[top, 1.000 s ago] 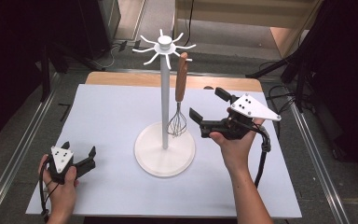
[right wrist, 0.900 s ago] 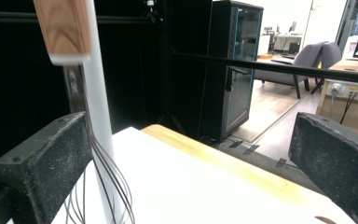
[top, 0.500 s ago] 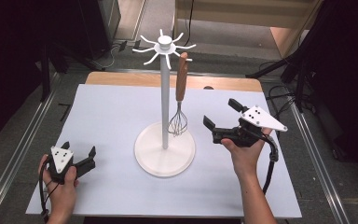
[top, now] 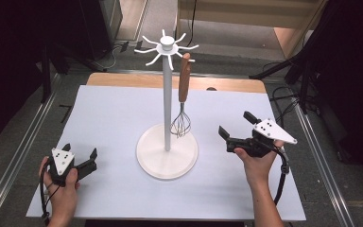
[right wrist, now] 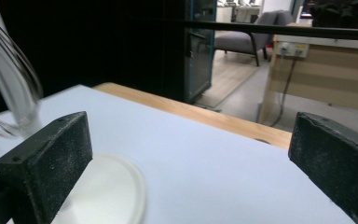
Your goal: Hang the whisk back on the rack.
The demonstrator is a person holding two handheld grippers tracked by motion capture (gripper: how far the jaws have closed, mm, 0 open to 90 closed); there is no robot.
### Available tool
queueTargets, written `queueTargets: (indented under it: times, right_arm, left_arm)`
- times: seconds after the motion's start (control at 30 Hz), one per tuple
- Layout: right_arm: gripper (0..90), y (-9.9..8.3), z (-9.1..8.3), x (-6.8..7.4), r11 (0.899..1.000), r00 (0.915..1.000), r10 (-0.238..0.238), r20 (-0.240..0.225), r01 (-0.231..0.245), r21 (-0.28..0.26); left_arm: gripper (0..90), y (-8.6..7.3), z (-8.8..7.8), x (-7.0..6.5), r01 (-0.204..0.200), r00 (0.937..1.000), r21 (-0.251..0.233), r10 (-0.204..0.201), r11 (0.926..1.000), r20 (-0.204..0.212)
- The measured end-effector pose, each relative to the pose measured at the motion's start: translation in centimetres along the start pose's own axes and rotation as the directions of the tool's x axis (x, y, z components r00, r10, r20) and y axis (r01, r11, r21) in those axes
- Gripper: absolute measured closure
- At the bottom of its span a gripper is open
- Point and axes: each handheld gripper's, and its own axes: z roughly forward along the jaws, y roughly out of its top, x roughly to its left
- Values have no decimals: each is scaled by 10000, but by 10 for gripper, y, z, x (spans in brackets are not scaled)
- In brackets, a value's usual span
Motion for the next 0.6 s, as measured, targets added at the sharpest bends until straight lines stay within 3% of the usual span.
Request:
queueTargets:
  times: [0.6]
  right_arm:
    - [0,-43,-8,-36,9969,9936,506,1008,-564,554]
  left_arm:
    - [136,0,0,0,-16,10000,19,16,10000,0]
